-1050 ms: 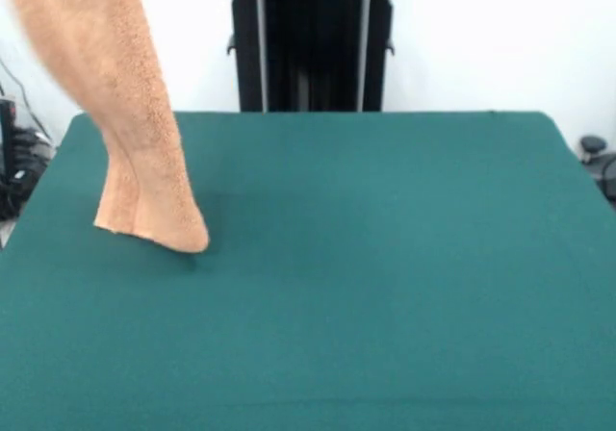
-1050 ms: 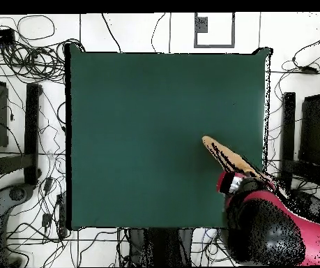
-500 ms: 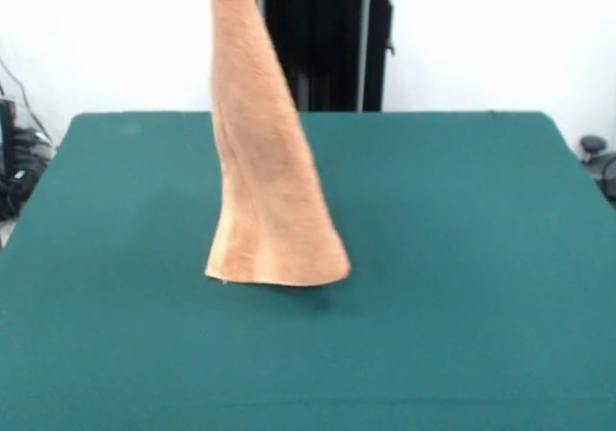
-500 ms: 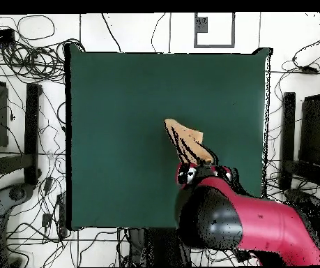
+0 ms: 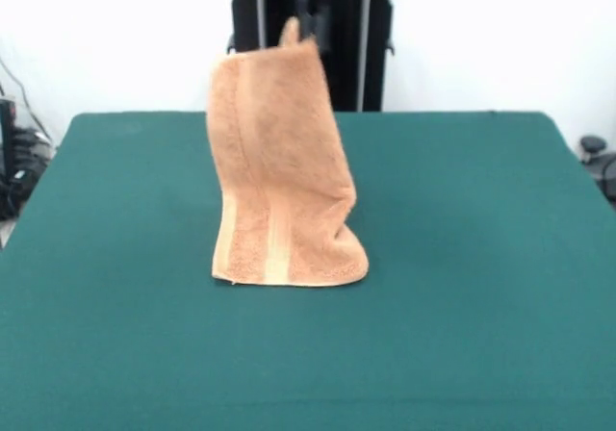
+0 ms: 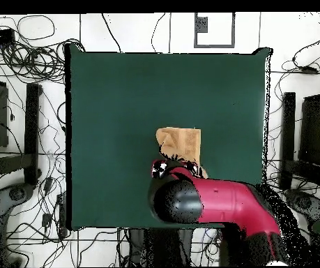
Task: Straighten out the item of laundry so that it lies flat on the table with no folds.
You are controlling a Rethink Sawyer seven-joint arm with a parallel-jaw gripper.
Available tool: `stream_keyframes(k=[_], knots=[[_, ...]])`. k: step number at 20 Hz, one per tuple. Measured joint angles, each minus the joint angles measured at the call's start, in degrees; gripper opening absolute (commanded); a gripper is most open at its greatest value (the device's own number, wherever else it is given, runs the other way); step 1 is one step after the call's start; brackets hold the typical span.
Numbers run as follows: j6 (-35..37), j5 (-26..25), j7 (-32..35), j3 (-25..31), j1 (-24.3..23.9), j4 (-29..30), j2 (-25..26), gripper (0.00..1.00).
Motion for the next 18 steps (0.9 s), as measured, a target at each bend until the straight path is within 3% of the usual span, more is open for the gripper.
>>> stream_keyframes(k=[5, 10, 18], knots=[[-5.42, 3.63, 6.10, -5.43, 8.12, 0.96, 3.90, 0.00], [-9.22, 6.01, 12.03, -9.00, 13.94, 3.46, 4.34, 0.00], [-10.22, 6.12, 12.90, -9.55, 12.63, 8.03, 2.79, 0.00]])
